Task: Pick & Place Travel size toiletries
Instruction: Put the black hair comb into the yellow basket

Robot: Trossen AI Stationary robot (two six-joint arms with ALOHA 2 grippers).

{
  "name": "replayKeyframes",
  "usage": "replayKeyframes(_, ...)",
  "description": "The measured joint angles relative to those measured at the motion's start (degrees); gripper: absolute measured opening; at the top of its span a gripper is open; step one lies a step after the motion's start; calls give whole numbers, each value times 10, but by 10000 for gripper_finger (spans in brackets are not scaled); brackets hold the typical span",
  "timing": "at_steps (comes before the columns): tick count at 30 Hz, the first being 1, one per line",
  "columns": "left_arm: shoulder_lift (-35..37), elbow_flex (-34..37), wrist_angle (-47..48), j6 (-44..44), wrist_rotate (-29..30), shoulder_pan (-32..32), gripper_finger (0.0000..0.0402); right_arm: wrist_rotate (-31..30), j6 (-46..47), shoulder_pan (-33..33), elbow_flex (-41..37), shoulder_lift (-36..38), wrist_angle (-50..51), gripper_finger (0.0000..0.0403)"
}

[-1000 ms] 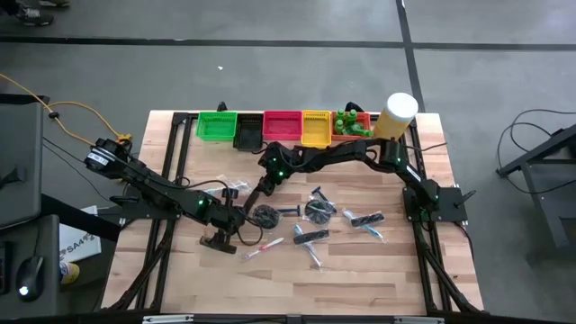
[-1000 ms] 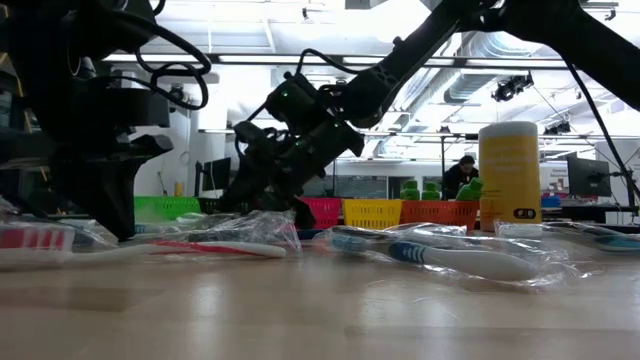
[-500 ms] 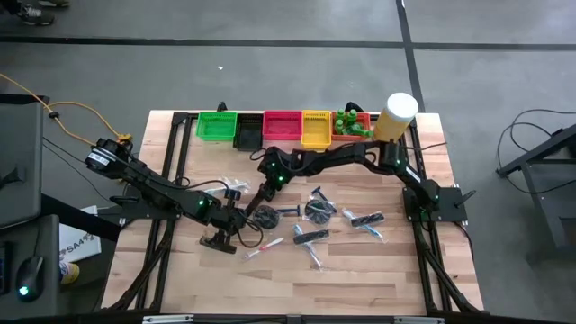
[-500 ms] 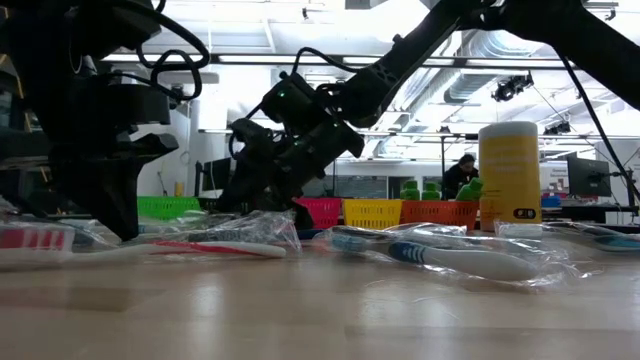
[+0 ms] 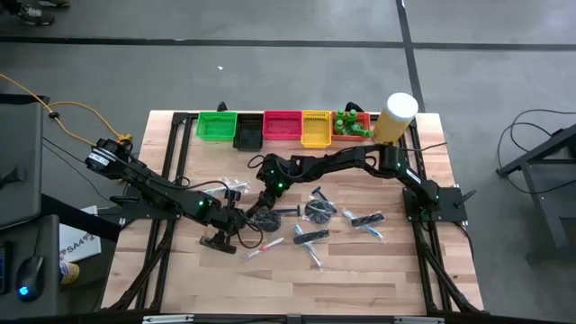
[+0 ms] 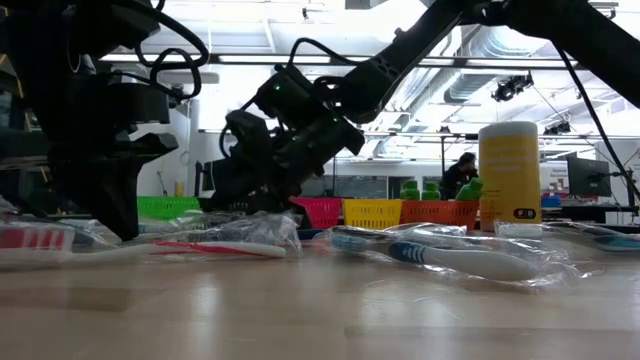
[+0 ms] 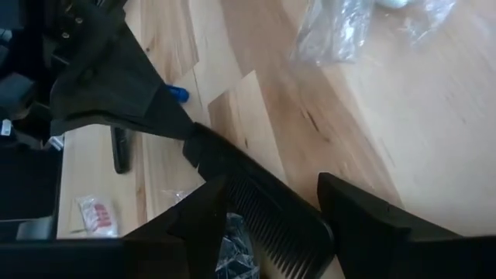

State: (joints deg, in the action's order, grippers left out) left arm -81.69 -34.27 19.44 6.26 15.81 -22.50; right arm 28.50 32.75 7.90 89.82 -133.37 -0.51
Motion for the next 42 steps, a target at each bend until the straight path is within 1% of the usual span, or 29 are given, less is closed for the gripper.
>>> replayKeyframes(6,0,0,0,2,0,0,0,8,-12,-5,0,0,3,195)
replayKeyframes(9,0,0,0,2,0,0,0,39,-16,-6,0,0,7,195)
replayKeyframes(13,0,-1,-1,2,0,0,0,56,-33,-6,0,0,19,195)
replayKeyframes(16,0,-1,-1,4,0,0,0,80,-47,-5,0,0,35,195)
replayKeyframes(23,0,-1,0,5,0,0,0,67,-70,0,0,0,66,195)
replayKeyframes(30,0,-1,0,5,0,0,0,71,-79,18,0,0,110,195)
replayKeyframes(35,0,-1,0,5,0,0,0,81,-117,22,0,1,145,195)
replayKeyframes(42,0,0,0,7,0,0,0,90,-133,18,0,1,153,195)
